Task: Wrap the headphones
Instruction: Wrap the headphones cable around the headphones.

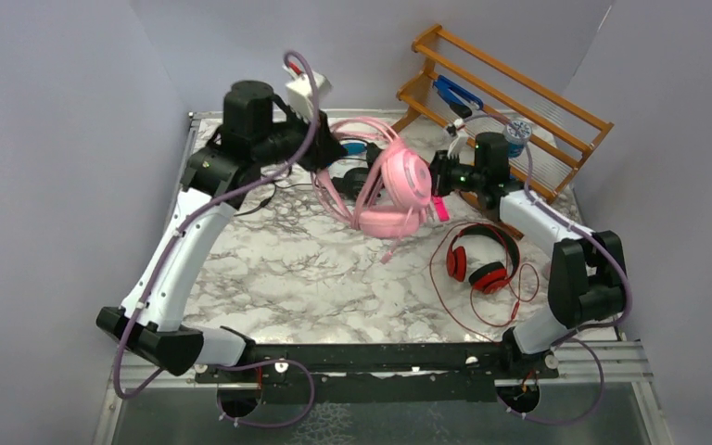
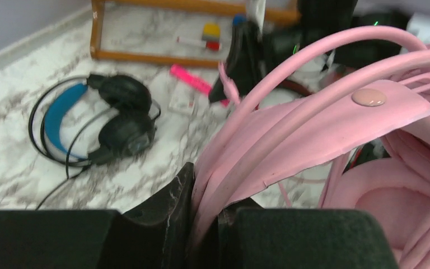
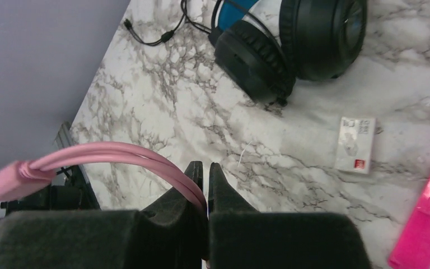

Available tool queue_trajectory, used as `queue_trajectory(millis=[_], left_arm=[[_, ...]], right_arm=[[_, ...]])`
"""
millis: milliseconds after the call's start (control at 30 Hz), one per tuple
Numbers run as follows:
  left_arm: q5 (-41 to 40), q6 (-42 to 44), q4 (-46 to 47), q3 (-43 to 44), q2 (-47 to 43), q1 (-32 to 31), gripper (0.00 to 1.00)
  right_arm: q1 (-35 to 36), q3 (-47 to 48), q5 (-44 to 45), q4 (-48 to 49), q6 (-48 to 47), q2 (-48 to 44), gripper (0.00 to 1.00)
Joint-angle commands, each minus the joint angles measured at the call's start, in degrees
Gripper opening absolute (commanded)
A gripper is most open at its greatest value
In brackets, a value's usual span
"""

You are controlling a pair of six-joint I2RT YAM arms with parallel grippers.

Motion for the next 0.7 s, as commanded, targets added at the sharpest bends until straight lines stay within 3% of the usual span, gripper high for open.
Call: queue_trajectory(millis=[0, 200, 267, 533, 667], left_arm=[[-16.0, 12.8, -3.4, -11.8, -5.9, -8.2, 0.00], [-45.4, 13.2, -2.9, -25.0, -7.1, -13.4, 0.00], [-51.5, 12.2, -1.7, -27.3, -6.8, -13.6, 0.00], [-55.2, 10.9, 0.9, -32.1, -2.3, -15.8, 0.00], [-56.1, 6.2, 0.9, -30.7, 0.1, -15.9, 0.00]], right_arm=[[-2.5, 12.0, 4.4, -21.0, -5.6, 2.9, 0.00], [-2.7, 26.4, 6.9, -37.7, -11.6, 6.3, 0.00], [-2.7, 29.1, 5.6, -40.4, -11.5, 6.3, 0.00], [-0.7, 39.6, -9.9, -47.8, -7.7, 8.4, 0.00], [2.9, 36.8, -16.9, -40.2, 1.1, 6.2, 0.00]])
